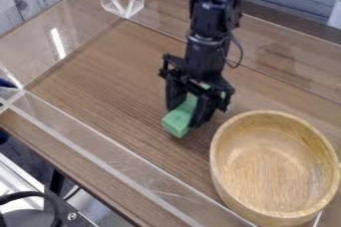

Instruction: Put the green block in the brown bowl

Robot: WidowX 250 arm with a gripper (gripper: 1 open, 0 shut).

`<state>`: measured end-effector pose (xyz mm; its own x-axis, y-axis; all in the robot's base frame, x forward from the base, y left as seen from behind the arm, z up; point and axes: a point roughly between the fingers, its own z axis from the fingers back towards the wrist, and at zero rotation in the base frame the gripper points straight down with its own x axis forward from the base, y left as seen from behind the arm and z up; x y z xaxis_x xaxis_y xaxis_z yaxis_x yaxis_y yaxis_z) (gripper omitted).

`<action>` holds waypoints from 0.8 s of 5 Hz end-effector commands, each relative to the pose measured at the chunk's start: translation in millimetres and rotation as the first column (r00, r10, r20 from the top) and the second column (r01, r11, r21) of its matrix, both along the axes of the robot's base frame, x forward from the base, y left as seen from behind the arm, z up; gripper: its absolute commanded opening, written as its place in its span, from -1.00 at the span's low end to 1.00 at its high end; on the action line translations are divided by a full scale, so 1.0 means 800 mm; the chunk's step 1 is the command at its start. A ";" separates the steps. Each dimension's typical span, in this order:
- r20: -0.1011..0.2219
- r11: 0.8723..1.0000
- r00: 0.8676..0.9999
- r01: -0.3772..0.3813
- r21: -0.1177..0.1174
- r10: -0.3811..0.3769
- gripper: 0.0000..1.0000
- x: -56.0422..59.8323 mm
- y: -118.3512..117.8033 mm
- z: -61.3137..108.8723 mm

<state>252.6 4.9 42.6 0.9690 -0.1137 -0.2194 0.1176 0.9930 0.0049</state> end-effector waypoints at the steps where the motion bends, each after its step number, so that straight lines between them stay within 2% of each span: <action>1: 0.136 0.999 0.990 -0.030 0.013 0.028 -1.00 0.018 0.001 0.051; 2: 0.128 1.000 0.992 0.017 0.024 -0.020 -1.00 0.021 -0.008 0.072; 3: 0.102 0.995 0.990 0.096 0.028 -0.098 -1.00 0.012 -0.026 0.076; 4: 0.093 0.994 0.990 0.106 -0.003 -0.105 -1.00 -0.008 -0.061 0.074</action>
